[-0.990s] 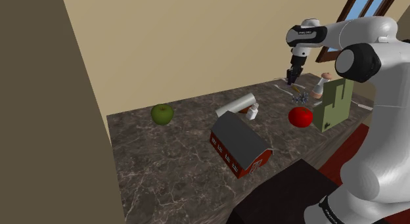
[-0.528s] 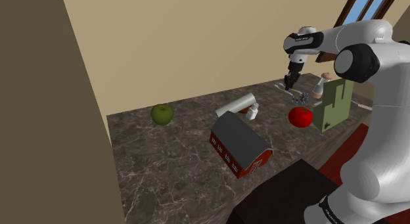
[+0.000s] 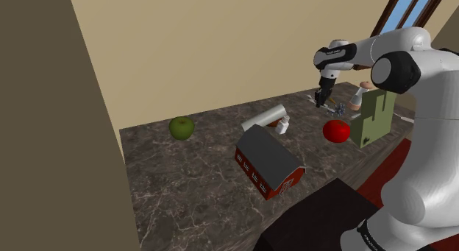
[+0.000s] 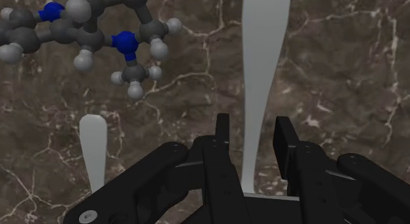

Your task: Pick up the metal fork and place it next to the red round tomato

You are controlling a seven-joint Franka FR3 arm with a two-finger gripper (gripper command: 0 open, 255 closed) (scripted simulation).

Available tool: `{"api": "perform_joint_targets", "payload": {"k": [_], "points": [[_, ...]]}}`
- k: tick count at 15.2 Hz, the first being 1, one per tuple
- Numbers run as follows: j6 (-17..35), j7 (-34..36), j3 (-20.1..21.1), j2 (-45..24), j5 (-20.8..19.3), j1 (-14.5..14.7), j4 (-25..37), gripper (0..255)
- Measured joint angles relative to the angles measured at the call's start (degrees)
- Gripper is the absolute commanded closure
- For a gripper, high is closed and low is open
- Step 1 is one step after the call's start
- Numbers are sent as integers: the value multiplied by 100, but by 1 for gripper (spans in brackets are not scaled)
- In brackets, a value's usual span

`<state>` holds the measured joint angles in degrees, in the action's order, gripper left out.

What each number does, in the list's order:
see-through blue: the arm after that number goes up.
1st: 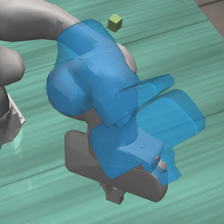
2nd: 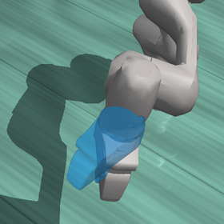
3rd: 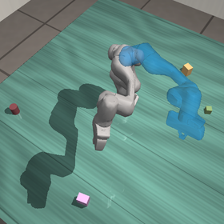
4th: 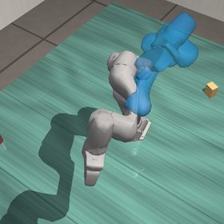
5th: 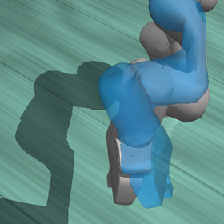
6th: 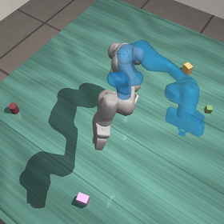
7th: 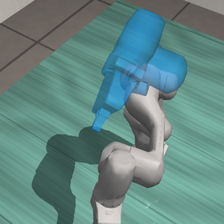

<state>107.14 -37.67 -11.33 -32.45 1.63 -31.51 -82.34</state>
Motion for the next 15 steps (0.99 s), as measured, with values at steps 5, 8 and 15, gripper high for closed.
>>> {"api": "perform_joint_targets", "payload": {"k": [5, 8, 15], "points": [[291, -10, 10, -130, 20, -15, -163, 255], [399, -7, 15, -176, 27, -15, -225, 255], [414, -7, 16, -183, 29, -16, -229, 0]]}}
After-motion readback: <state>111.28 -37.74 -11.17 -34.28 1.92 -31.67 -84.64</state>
